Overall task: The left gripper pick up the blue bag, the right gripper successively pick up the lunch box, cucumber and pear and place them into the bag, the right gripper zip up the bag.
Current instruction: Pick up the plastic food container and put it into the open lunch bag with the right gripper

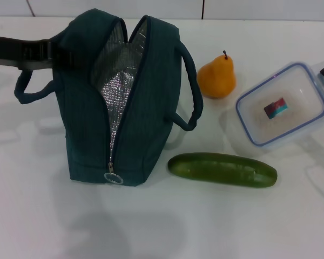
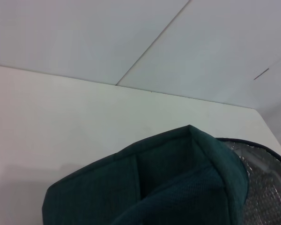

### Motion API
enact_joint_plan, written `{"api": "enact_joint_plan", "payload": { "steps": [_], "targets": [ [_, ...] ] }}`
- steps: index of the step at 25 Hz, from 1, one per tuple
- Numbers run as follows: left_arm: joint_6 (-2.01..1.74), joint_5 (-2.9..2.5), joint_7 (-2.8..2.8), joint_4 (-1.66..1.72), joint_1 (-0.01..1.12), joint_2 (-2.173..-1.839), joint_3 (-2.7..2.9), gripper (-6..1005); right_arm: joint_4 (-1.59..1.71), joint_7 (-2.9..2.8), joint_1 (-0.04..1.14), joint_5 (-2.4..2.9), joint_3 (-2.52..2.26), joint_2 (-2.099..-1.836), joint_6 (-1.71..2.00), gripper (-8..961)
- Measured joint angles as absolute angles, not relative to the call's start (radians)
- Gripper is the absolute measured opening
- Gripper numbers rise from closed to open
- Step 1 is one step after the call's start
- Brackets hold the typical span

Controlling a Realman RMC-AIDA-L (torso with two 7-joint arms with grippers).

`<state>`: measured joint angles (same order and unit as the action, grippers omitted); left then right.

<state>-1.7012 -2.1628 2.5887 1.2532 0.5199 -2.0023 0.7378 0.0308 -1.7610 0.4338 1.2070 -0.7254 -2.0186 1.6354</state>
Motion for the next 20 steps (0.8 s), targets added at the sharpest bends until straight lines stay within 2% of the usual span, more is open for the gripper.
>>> {"api": "enact_joint_plan", "payload": {
  "steps": [14,19,20],
  "targets": [
    [-1.701,-2.167,2.576,1.205,0.537,-1.998,0.742,44,0.026,-1.844,0.440,1.128,-0.726,-2.024,1.692,96],
    [-1.699,-2.169,2.564,1.183,0.549,-1.991,0.741,44,0.025,-1.882,0.469,1.077,-0.726,-2.028,1.736,105],
    [-1.699,-2.169,2.563,1.183,0.550,-1.989,0.742,44,0.020,-1.896,0.504,1.057,-0.725,-2.028,1.761,106]
  ]
}}
